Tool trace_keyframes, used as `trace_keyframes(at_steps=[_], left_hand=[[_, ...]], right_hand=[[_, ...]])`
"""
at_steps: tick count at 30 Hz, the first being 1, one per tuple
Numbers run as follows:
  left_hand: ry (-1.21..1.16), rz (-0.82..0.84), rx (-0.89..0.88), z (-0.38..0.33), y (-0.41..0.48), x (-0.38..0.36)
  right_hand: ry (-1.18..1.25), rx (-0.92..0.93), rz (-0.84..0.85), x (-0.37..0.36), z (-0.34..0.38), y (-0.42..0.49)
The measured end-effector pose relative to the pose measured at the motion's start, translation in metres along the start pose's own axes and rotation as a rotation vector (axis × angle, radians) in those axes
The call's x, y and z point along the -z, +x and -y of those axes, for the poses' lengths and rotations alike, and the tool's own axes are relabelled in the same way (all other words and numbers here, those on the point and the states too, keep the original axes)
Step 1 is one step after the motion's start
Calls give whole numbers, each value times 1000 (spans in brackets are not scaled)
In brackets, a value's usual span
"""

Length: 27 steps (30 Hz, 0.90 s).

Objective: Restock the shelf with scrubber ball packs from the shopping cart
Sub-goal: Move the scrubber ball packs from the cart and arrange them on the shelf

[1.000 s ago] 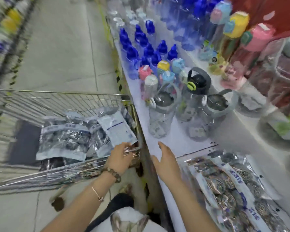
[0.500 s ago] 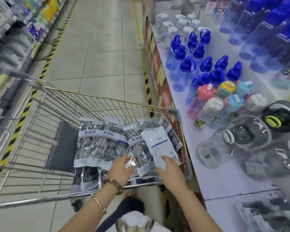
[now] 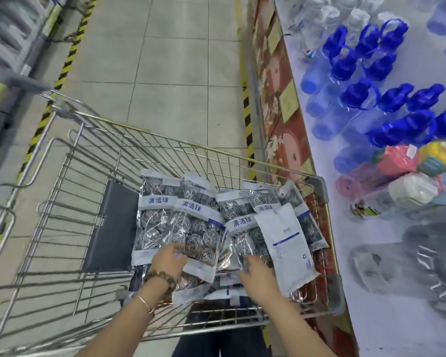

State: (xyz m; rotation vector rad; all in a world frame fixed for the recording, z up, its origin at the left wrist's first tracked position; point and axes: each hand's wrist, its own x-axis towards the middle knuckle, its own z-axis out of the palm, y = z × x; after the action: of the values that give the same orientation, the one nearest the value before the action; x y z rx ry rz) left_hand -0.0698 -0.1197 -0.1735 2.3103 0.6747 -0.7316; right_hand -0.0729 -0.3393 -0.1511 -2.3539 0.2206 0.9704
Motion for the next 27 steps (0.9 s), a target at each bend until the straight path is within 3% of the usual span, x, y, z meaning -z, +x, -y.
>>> trace_keyframes(at_steps=[4,8,11,17,27], left_hand=[[-23,-26,109,15,45,2],[34,-88,210,15,80,-2],[72,-55,234,10,97,-9],[51,-82,286,2,101,-22],[-123,-101,274,16,73,-20]], right_hand=[[13,20,8,-21,11,35],[-105,-11,-206,-27,5,70],[-144,-74,-273,-24,-6,88],[-351,-135,-159,-35,-14,100],[-522,-85,-152,-31,-7,104]])
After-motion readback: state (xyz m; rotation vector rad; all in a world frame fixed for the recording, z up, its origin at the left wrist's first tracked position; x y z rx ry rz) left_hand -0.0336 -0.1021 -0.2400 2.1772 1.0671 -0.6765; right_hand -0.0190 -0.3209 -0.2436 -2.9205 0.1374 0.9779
